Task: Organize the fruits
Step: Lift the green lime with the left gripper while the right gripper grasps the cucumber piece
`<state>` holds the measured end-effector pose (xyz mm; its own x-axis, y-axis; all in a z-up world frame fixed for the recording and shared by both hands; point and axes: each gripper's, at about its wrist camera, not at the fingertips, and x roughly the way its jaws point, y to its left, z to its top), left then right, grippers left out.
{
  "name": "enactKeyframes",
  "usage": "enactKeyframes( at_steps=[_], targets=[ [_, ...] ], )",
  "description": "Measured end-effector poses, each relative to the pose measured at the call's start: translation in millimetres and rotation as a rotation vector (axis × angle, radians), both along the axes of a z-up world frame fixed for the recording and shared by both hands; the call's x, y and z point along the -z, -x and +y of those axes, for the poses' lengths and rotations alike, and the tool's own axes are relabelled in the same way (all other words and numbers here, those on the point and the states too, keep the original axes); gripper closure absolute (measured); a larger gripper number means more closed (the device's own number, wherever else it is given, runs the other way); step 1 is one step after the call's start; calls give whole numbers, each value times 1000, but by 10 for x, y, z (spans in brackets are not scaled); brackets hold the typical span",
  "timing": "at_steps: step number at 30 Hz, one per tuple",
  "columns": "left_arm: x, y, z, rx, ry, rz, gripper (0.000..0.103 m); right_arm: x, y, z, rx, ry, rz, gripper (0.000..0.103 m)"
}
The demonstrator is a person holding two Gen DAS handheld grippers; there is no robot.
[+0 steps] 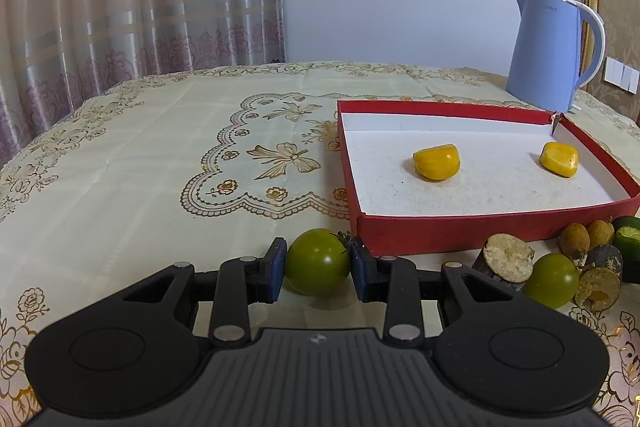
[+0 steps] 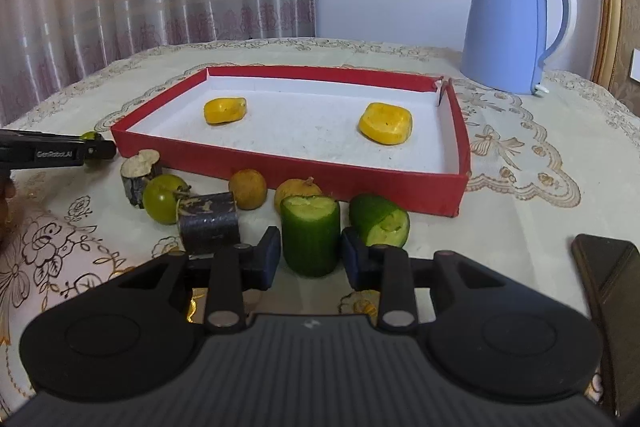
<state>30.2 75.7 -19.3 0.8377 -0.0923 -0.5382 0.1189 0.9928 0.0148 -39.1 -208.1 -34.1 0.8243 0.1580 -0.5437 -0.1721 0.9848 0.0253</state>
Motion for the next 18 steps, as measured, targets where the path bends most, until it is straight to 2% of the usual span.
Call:
enactKeyframes(
  at_steps=[4, 14, 18],
  targets=[
    [2, 5, 9, -3, 5, 0, 70, -5, 6, 59, 8, 33, -9, 73],
    [-7, 20, 4, -17, -10, -14, 70, -92, 201, -85, 20, -25, -48, 74],
    [-8, 9, -43, -28, -39, -9, 70, -141, 255, -164, 25, -52, -67, 74]
  ],
)
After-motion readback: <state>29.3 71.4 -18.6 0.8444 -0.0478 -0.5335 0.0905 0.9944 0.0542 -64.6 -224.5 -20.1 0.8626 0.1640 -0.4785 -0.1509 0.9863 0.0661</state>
